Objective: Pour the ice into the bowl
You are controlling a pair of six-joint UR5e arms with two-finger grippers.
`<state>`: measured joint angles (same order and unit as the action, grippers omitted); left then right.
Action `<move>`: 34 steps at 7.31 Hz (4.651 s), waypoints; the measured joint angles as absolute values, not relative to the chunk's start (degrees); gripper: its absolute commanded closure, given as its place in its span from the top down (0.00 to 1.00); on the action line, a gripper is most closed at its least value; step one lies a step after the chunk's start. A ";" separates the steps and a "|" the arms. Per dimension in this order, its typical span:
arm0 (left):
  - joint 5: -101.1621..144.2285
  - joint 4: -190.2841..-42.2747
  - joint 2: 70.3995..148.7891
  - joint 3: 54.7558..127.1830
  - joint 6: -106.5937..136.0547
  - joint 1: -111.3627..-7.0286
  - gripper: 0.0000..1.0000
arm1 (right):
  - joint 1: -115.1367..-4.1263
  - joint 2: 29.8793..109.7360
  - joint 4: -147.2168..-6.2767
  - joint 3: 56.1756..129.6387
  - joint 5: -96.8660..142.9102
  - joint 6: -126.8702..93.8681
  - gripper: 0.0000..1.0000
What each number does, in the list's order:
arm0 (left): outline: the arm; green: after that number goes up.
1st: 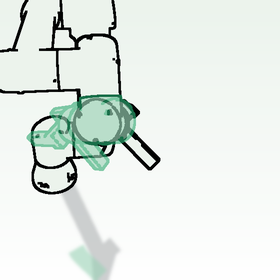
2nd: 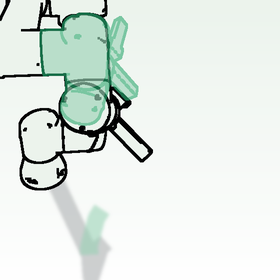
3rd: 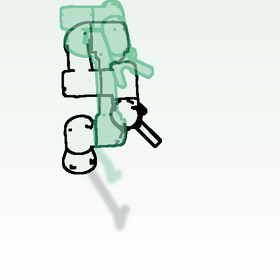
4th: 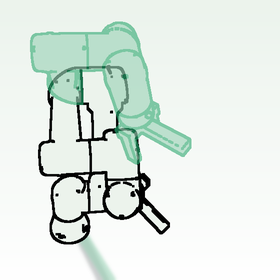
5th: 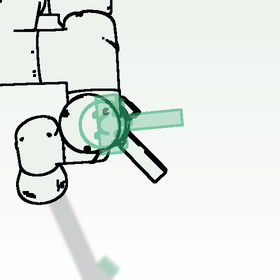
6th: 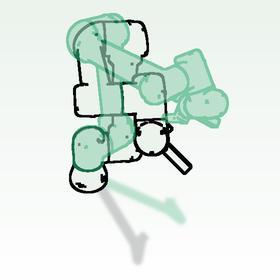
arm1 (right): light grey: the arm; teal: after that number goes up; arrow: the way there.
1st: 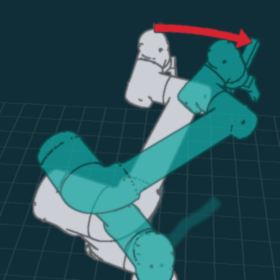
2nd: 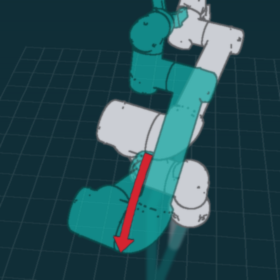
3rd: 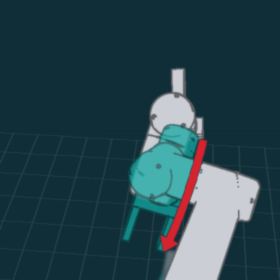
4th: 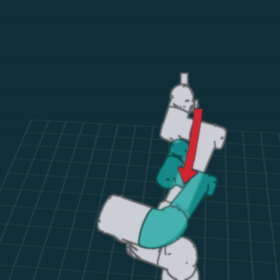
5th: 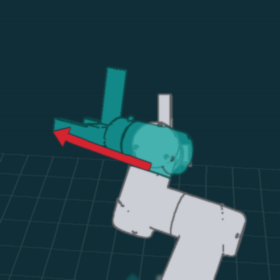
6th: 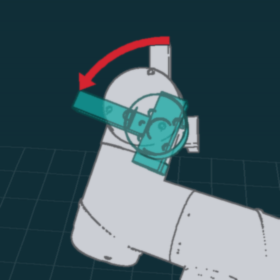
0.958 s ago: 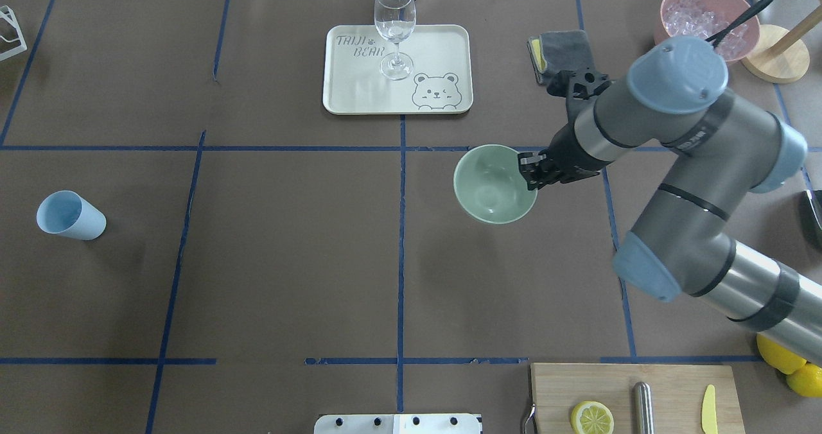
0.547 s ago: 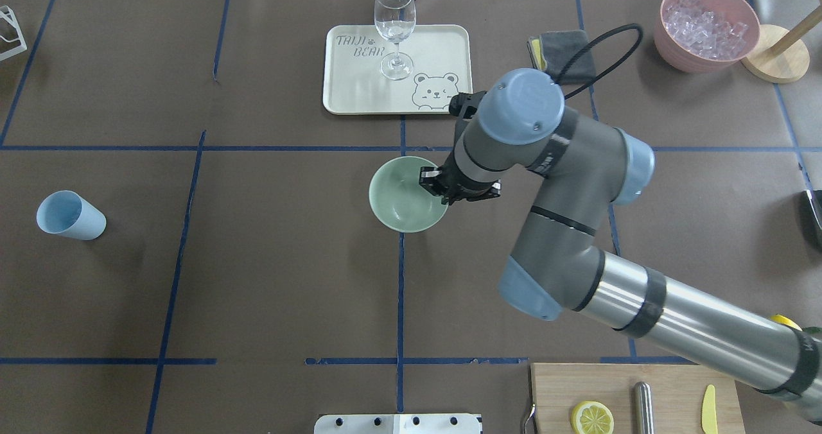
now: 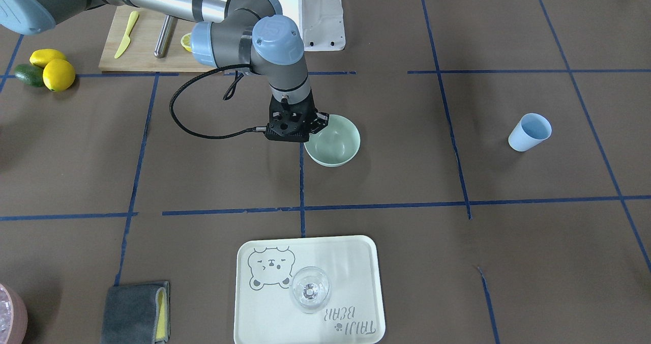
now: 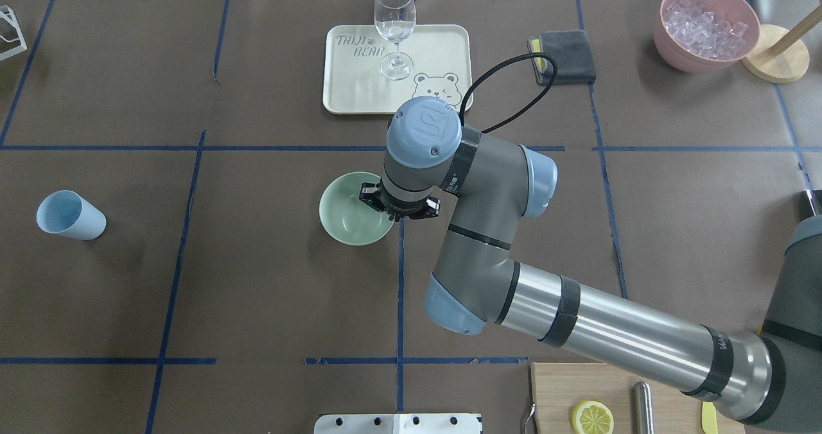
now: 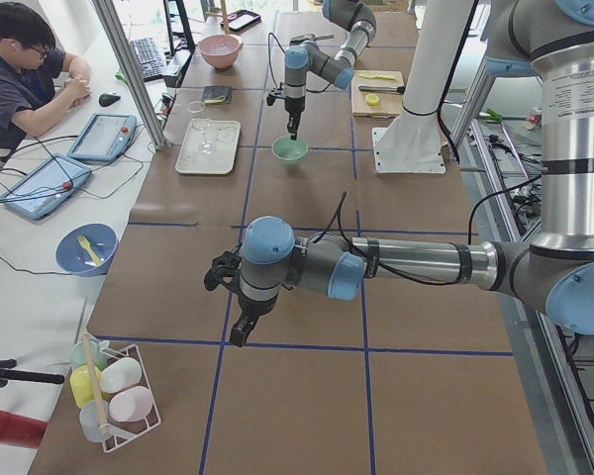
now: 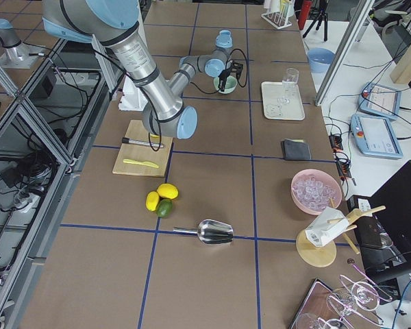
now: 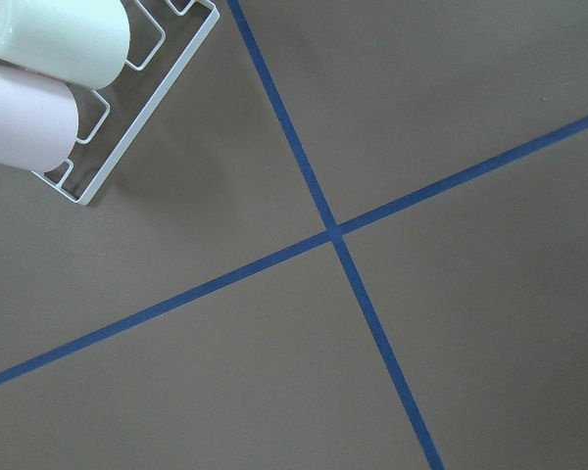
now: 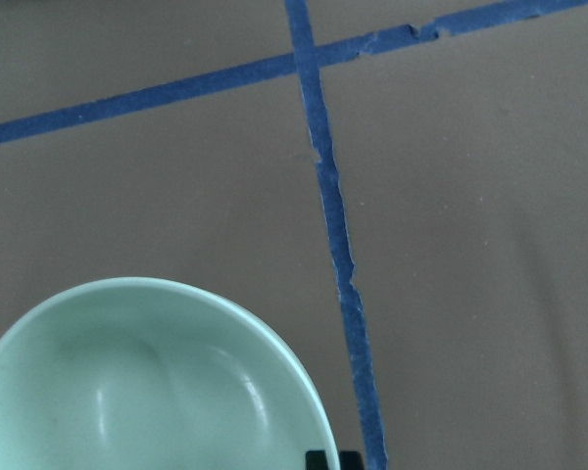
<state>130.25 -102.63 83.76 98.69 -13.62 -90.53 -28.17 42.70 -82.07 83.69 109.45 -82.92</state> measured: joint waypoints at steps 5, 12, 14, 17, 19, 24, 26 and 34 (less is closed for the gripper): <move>130.25 -102.66 83.62 98.42 -13.61 -90.53 1.00 | -28.76 43.13 -81.97 84.24 107.14 -80.99 1.00; 136.74 -109.57 83.70 97.06 -13.29 -90.48 1.00 | -58.21 60.50 -94.75 98.89 125.58 -35.76 1.00; 138.70 -118.37 83.71 96.50 -12.69 -90.48 1.00 | -65.33 66.78 -94.98 98.59 128.46 -19.63 1.00; 138.61 -135.79 83.90 96.67 0.02 -89.41 1.00 | -74.41 76.52 -94.80 98.21 131.46 0.60 1.00; 135.35 -145.14 83.80 97.06 12.12 -86.05 1.00 | -78.70 81.84 -94.47 98.06 132.74 8.42 1.00; 104.14 -169.09 76.51 99.65 43.42 -61.58 1.00 | -81.10 86.61 -94.11 98.70 132.63 10.37 1.00; 89.73 -174.47 72.92 99.89 47.20 -51.89 1.00 | -81.54 87.64 -94.05 99.29 132.63 10.41 1.00; 42.73 -175.43 70.74 94.58 61.83 -21.54 1.00 | -82.36 88.71 -94.09 99.82 132.48 10.06 1.00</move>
<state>42.73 -175.43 70.74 94.58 61.83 -21.54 -82.36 88.71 -94.09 99.82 132.48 10.06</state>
